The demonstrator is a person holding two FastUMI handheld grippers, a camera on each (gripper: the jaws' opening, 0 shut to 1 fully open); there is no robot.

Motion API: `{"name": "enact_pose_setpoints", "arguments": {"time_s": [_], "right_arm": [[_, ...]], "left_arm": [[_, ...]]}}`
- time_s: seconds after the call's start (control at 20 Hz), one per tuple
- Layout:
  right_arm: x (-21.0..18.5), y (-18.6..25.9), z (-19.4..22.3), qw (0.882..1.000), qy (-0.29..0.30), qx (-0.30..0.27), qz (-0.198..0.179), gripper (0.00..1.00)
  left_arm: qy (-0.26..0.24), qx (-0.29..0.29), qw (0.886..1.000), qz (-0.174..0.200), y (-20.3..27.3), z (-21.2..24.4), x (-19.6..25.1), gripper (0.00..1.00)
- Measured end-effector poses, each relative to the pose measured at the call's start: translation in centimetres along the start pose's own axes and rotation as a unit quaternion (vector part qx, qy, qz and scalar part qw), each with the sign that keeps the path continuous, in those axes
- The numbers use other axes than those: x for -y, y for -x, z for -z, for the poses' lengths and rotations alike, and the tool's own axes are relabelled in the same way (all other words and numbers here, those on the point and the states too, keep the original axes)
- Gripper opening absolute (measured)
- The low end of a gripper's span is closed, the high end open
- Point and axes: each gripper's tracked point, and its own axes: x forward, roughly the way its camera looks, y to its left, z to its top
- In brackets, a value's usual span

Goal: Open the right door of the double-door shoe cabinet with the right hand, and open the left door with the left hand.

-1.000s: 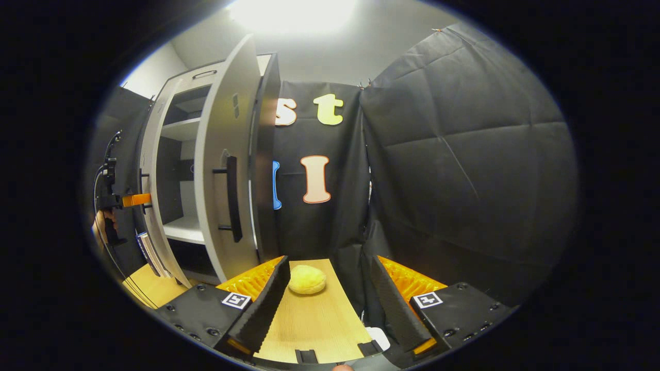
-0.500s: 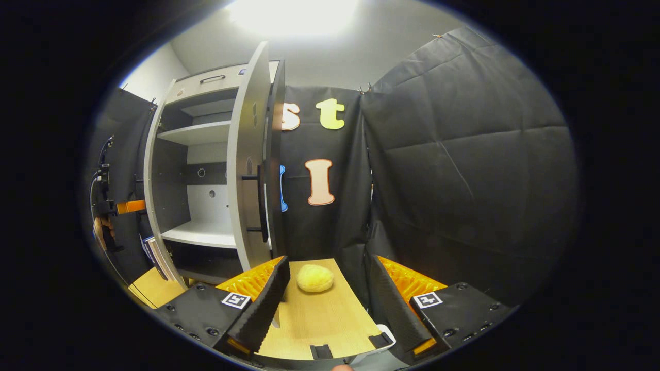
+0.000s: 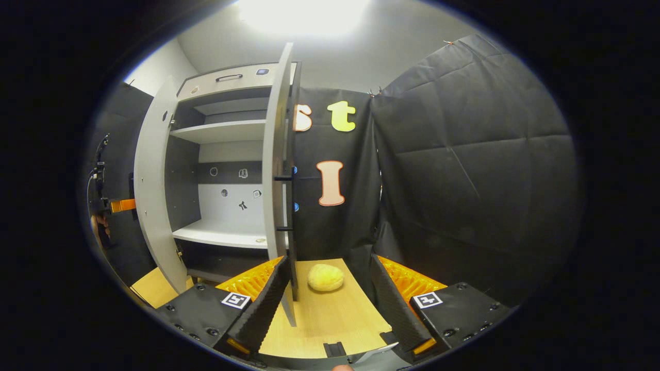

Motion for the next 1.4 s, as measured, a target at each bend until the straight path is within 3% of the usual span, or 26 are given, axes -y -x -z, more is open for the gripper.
{"name": "enact_pose_setpoints", "arguments": {"time_s": [0.25, 0.4, 0.45, 0.5, 0.65, 1.1, 1.4], "right_arm": [[-0.7, 0.4, 0.1, 1.0, 0.002, -0.003, -0.005, 0.98], [-0.8, 0.5, 0.1, 1.0, 0.008, -0.004, -0.004, 0.98], [-1.0, 0.4, 0.1, 1.0, 0.007, -0.003, -0.005, 0.98], [-1.2, 0.4, 0.0, 1.0, 0.006, -0.003, -0.007, 0.98], [-1.5, 0.8, 0.0, 1.0, 0.008, -0.002, -0.008, 0.98], [-1.6, 1.6, -0.1, 1.0, 0.015, 0.0, -0.009, 0.98], [-1.7, 1.6, -0.4, 0.999, 0.015, 0.008, -0.029, 0.98]], "left_arm": [[-0.026, 0.013, 0.999, -0.029, 0.3, -0.9, -1.0, 0.13], [-0.062, 0.032, 0.995, -0.073, 2.7, -3.4, -4.9, 0.13], [-0.069, 0.035, 0.992, -0.096, 3.0, -3.5, -7.3, 0.02], [-0.071, 0.035, 0.992, -0.102, 3.0, -3.9, -8.5, 0.02], [-0.007, 0.031, 0.997, -0.067, 2.2, -2.5, -7.9, 0.02], [-0.024, 0.019, 0.997, -0.064, 5.0, -1.5, -7.9, 0.0], [-0.048, 0.026, 0.994, -0.098, 10.4, -2.4, -7.2, 0.04]]}}
